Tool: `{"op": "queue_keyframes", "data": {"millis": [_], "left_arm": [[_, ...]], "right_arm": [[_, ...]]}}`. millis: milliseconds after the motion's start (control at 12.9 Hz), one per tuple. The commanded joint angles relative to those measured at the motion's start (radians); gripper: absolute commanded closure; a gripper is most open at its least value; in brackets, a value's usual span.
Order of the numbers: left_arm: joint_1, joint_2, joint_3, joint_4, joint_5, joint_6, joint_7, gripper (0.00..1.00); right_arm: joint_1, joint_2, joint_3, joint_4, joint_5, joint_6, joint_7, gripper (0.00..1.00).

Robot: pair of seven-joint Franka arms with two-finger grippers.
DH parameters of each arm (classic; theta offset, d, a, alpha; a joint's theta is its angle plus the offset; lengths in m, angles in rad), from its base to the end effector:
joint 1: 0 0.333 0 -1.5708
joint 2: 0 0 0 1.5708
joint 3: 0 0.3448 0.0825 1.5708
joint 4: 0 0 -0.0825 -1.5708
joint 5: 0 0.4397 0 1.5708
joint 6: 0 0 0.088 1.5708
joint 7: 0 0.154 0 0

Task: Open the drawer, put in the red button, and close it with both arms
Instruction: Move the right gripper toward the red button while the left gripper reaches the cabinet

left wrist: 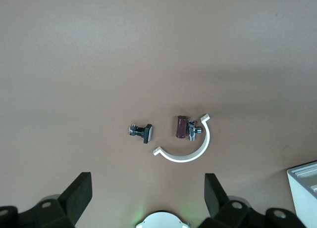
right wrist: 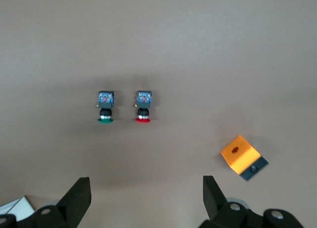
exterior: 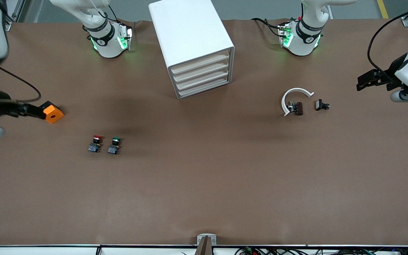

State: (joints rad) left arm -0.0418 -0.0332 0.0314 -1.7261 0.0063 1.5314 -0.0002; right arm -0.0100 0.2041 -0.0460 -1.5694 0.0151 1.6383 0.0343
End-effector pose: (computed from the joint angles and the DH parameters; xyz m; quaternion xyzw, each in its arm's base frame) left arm 0.5796 -0.0048 0.5425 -0.9967 0.0053 0.0807 0.0031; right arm 0.6636 -0.0329 0.4819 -0.9967 0.0459 0.0674 0.0035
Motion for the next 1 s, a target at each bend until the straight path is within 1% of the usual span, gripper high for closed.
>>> {"op": "queue_keyframes", "data": {"millis": [0,77,232,464,618,773,928], "left_arm": [[0.000,0.064,-0.005,0.023,0.023,-0.023,-0.012,0.00],[-0.009,0.082,-0.008,0.023,0.023,-0.023,-0.012,0.00],[-0.018,0.123,-0.034,0.023,0.021,-0.023,-0.032,0.00],[-0.019,0.202,-0.097,0.025,0.023,-0.022,-0.145,0.00],[-0.020,0.257,-0.143,0.025,0.021,-0.023,-0.260,0.00],[-0.038,0.303,-0.185,0.025,0.018,-0.023,-0.395,0.00],[-0.093,0.357,-0.191,0.039,0.009,-0.019,-0.583,0.00]], "right_arm": [[0.016,-0.002,-0.002,-0.012,-0.001,0.041,0.030,0.00],[0.016,-0.002,-0.002,-0.041,0.003,0.064,0.057,0.00],[0.025,-0.003,0.000,-0.131,0.003,0.171,0.107,0.00],[0.027,-0.003,0.000,-0.274,0.005,0.363,0.113,0.00],[0.028,-0.002,0.000,-0.383,0.006,0.522,0.142,0.00],[0.042,0.008,0.000,-0.466,0.006,0.662,0.156,0.00],[0.067,0.041,-0.002,-0.512,0.006,0.753,0.208,0.00]]}}
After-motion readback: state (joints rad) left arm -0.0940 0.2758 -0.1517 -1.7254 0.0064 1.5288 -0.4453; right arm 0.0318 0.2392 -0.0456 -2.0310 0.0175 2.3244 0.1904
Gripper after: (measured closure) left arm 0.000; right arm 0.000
